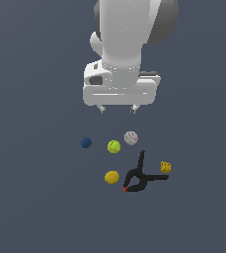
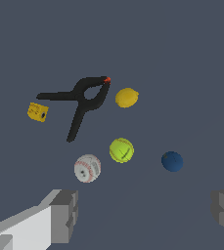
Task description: Pick up a designated object from a clutter of objects.
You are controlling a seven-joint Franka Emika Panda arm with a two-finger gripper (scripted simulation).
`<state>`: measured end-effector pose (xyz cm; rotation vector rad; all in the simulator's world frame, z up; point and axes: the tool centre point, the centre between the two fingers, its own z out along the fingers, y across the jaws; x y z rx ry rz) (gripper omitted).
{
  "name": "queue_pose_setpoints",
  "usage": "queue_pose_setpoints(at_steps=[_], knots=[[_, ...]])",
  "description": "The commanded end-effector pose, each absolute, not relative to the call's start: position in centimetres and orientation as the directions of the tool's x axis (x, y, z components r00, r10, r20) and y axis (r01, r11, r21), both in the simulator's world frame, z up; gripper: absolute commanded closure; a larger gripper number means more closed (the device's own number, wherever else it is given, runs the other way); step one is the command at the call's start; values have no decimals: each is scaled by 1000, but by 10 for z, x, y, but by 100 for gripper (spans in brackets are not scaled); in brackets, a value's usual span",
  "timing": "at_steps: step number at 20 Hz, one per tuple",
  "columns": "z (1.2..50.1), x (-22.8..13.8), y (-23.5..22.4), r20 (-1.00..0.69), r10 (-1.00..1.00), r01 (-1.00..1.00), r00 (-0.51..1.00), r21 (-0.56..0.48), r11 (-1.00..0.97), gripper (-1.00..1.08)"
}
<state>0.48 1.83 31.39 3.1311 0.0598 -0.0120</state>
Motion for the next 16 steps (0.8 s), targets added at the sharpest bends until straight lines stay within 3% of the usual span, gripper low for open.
queue_pose_setpoints(at_steps=[1, 16], knots=[[314, 5, 18, -8, 38, 38, 999, 10, -999, -92], [307, -2, 34, -40, 51, 52, 998, 21, -998, -92]])
